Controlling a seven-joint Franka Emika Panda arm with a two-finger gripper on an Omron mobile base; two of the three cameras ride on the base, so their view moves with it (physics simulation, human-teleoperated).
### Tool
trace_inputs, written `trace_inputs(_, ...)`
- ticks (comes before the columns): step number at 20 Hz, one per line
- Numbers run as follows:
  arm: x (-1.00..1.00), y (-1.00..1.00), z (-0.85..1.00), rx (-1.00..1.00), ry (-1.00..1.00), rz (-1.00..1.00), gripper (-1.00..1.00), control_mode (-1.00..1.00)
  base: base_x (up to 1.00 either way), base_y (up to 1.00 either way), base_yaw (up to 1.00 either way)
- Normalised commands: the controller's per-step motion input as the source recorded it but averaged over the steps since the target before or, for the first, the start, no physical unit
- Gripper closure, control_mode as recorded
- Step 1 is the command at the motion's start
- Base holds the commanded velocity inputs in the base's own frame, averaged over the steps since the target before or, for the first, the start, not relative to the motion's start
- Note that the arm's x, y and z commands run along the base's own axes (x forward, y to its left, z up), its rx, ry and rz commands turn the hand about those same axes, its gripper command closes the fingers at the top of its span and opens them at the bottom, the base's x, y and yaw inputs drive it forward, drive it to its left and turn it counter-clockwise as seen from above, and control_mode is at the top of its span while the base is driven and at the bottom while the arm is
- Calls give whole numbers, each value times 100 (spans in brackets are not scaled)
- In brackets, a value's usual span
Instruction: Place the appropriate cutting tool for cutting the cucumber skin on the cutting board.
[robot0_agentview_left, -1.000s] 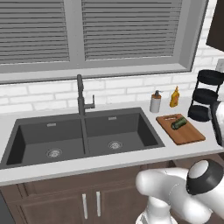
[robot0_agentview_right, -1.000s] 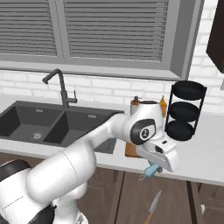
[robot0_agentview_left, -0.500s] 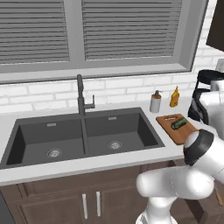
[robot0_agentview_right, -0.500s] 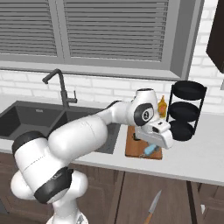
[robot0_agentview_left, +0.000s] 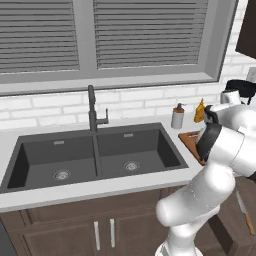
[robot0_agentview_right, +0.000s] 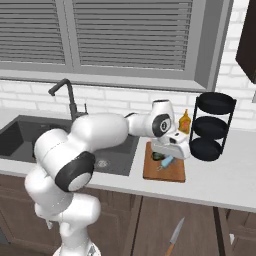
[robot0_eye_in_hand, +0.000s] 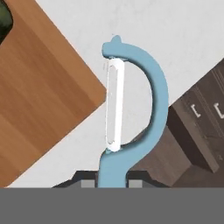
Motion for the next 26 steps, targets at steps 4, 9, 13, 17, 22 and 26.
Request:
trace_inputs(4,62,11,-59,0,0,2,100,-100,0,0,0)
trace_inputs(9,53,1,-54,0,2,1,100,-100,0,0,0)
trace_inputs(13,53,1,-45,0,3,0,100,-100,0,0,0)
trace_inputs(17,42,9,-38,0,4,0,100,-100,0,0,0)
trace_inputs(22,31,17,-38,0,7,0,-100,-100,0,0,0)
trace_inputs(26,-1,26,-38,0,4,0,-100,-100,0,0,0)
